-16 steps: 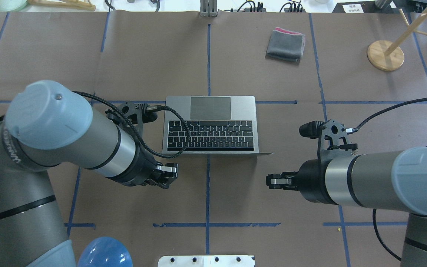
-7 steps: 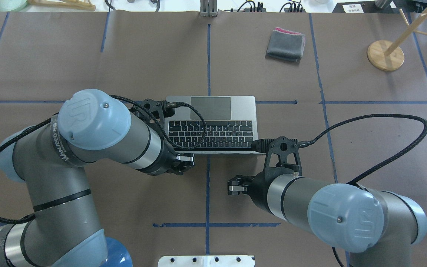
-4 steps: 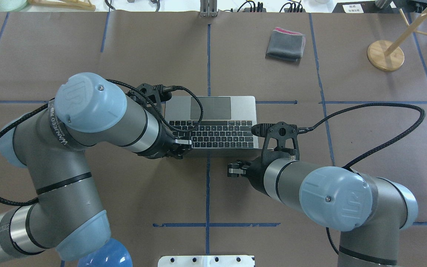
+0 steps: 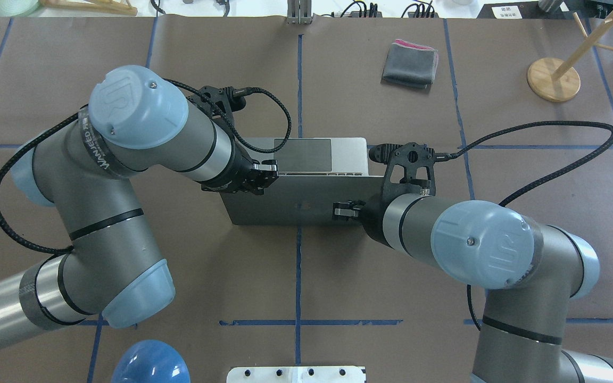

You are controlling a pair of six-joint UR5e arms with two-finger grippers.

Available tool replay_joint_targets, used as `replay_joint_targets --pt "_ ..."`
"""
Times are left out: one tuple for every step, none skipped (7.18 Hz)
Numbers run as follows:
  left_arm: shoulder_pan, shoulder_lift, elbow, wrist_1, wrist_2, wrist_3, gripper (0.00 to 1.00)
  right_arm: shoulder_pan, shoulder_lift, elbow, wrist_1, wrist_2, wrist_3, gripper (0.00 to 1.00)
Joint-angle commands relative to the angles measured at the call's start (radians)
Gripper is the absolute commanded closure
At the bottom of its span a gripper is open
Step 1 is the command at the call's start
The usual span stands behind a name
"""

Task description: Close laptop

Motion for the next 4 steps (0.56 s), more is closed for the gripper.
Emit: replay_joint_targets --pt "-0.027 -0.023 0.055 -0.011 -0.001 0.019 1.0 0.062 0.065 -0.098 0.002 0.045 -0.002 1.0" --pt "-0.031 -0.027 0.066 -0.011 -0.003 0.024 1.0 0.099 0.103 -0.161 0.002 0.08 -0.01 1.0" --pt "-0.031 -0.029 0.068 -0.011 -0.001 0.026 1.0 0.14 0.118 -0.198 0.003 0.12 -0.025 1.0" --pt "-0.031 -0.044 0.092 -0.013 -0.003 0.026 1.0 0.161 0.121 -0.225 0.006 0.132 -0.039 1.0"
